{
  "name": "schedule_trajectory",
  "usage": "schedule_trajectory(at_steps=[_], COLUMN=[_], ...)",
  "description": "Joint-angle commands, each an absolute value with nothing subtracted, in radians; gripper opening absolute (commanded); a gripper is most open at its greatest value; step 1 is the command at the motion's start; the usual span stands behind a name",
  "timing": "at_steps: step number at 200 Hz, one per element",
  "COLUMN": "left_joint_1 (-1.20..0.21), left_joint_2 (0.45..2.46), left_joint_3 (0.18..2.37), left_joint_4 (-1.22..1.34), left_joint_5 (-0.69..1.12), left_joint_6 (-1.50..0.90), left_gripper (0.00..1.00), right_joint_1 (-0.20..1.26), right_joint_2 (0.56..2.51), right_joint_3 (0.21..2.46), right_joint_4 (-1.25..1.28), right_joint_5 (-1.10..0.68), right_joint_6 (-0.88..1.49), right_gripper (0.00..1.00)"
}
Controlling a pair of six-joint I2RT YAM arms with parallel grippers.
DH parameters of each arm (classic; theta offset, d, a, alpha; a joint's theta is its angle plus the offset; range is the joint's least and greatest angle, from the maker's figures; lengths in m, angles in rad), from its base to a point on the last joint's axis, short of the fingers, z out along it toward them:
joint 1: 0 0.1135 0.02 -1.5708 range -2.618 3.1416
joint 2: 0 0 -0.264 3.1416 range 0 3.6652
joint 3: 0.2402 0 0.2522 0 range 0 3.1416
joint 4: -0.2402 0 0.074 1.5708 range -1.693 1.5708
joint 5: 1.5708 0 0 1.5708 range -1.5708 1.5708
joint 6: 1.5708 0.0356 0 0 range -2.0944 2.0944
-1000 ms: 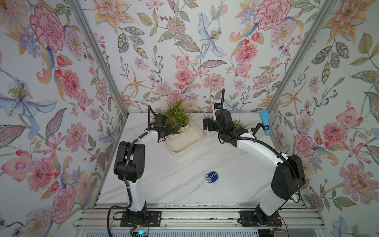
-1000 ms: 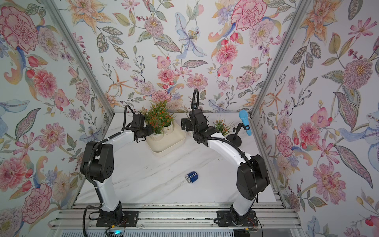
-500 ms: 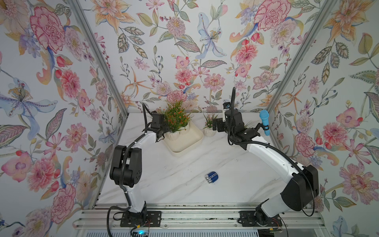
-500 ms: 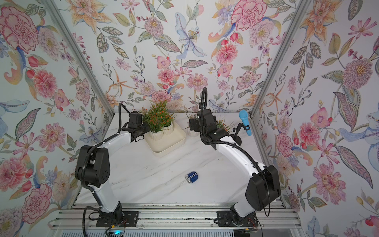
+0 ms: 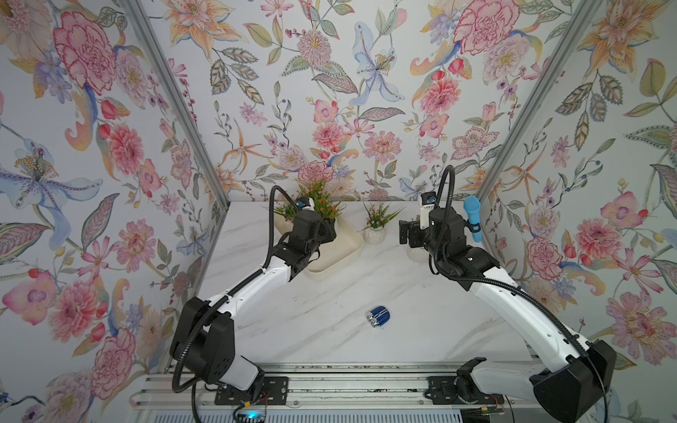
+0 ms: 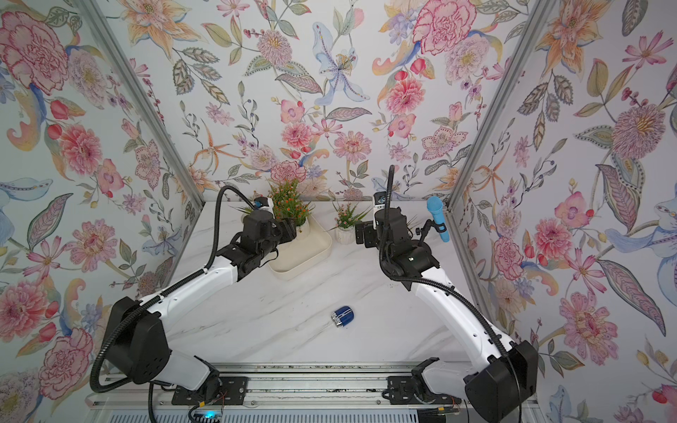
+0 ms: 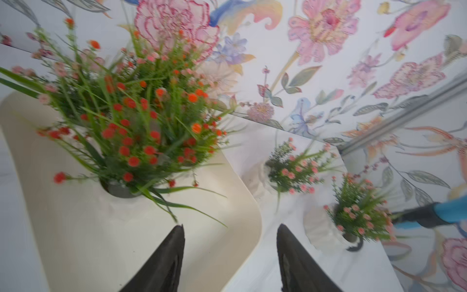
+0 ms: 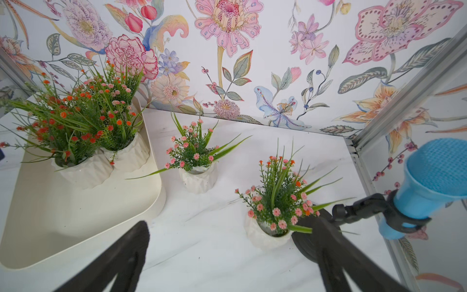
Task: Put the potted gypsophila into the storage box
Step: Place the baby's breath potted plant at the storage box, then pick up the baby's breath potted plant from the center of the board.
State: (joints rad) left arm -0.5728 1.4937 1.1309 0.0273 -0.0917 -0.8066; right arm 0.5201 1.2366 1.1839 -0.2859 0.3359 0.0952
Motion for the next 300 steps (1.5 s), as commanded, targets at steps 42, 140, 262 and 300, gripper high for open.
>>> schedule_trajectory(at_steps=[42,140,262,300], left_joint_1=[-0.818,-0.816,-0.661,-0.631], left_joint_2=[1.372,1.388,1.291,1.311], left_joint_3=[0.989,1.017,1.015,1.045], left_joint_4=[0.12,0.423,0.377,0.327], left_joint_5=[-0.182,-0.027,0.095,-0.092], left_joint_6=[-0.964,-0.702,-0.478,-0.479], left_gripper=[0.64,1.0,1.0,1.0], right_joint_1=[0.523,0.697,0.767,0.644], right_joint_2=[1.091,1.204,1.36,1.477], right_joint_3=[1.073,1.127,1.161,1.222], right_joint_4=[-0.36,-0.343,-0.176,-0.251], right_joint_5=[0.195,0.244,0.245,0.228], right_joint_6=[0.276,0.517,0.825,0.822], right_gripper=[1.0,1.0,1.0,1.0])
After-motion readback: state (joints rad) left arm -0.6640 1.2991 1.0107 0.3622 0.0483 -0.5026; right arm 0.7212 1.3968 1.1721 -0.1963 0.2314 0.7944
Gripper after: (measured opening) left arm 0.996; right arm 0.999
